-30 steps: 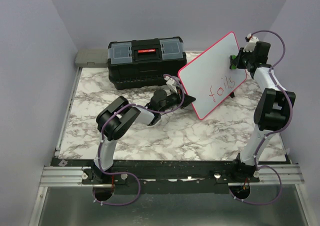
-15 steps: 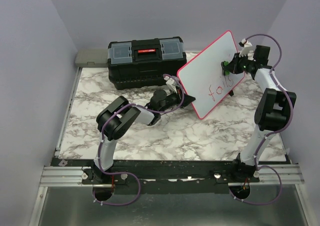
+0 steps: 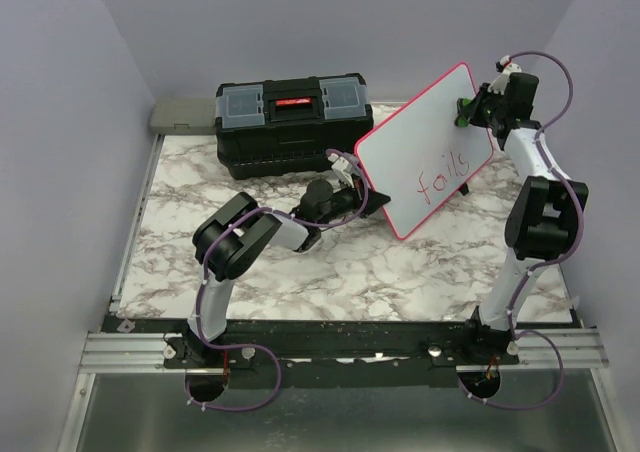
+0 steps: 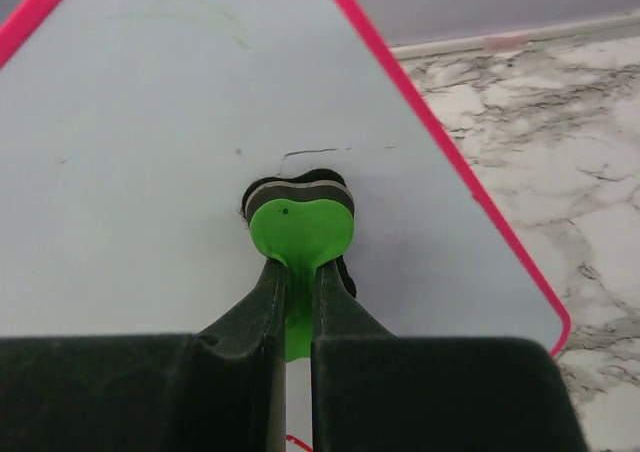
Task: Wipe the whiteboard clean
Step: Erase the whiteboard at the whiteboard stand.
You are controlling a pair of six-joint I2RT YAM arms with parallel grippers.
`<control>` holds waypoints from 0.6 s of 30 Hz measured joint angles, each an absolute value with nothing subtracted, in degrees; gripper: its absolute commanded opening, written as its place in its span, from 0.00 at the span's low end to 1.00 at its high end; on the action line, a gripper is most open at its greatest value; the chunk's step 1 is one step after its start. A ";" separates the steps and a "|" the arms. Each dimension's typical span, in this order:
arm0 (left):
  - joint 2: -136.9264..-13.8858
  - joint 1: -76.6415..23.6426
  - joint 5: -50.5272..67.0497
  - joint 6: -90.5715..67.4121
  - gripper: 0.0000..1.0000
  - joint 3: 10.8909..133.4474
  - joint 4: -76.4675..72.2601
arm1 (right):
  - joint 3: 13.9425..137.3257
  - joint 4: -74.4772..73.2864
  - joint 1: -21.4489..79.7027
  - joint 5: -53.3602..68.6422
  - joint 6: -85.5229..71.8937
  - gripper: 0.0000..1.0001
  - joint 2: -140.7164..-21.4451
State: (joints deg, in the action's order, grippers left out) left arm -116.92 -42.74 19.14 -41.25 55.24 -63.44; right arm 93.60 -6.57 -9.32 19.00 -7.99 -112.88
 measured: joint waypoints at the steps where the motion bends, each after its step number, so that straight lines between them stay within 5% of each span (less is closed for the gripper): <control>1: -116.92 -42.74 19.18 -41.28 0.00 55.20 -63.51 | 93.86 -6.44 -9.37 17.76 -8.01 0.01 -113.08; 8: -116.92 -42.76 19.46 -41.47 0.00 54.98 -64.07 | 94.13 -8.14 -10.61 15.11 -3.84 0.01 -115.11; 18: -117.36 -42.72 19.53 -41.93 0.00 54.89 -64.97 | 91.83 -15.03 -12.16 33.43 12.36 0.01 -114.63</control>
State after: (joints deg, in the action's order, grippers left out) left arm -117.36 -42.72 19.53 -41.93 54.89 -64.97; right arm 91.83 -15.03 -12.16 33.43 12.36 -114.63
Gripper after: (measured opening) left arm 0.037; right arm 0.085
